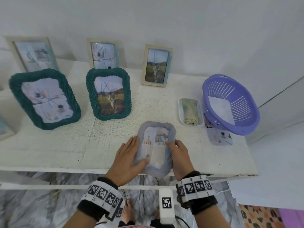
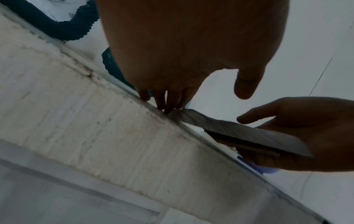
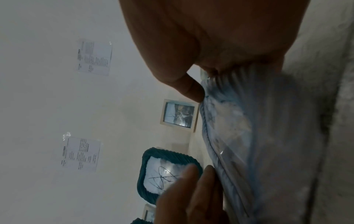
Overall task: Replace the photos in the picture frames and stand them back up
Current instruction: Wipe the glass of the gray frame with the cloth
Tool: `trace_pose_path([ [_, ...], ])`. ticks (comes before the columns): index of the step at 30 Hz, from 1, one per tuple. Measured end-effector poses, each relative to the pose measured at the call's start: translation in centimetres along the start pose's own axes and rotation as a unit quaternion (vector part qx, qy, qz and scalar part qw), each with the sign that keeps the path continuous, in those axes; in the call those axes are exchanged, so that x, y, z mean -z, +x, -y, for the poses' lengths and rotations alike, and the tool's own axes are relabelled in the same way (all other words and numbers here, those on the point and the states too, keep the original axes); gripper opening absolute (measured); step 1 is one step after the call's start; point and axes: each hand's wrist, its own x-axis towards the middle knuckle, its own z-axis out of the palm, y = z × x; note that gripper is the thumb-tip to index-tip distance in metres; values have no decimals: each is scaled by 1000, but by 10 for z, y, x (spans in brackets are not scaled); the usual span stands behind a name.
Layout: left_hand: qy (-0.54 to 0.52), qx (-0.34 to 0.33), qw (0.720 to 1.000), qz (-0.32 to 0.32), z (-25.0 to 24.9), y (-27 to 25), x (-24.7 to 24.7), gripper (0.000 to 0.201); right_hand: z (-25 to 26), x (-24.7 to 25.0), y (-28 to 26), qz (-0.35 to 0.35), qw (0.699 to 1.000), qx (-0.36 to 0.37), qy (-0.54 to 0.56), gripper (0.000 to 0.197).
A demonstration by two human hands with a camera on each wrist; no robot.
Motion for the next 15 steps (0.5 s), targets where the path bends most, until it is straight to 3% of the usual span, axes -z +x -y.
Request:
trace_pose_path([
  [4,-117,40,992,-12,-12,-3,8,113,7,-6,-16,58,995,50,61,23],
  [8,-318,53,947,-12,-35,-6,22,118,20,-15,-41,143,983,87,81,41],
  [12,-433,49,899,-39,-50,-3,26,111,27,-27,-58,200,961,190,-1,31],
  [15,-491,48,869,-35,-57,-2,30,107,24,-30,-59,174,934,291,-112,32],
])
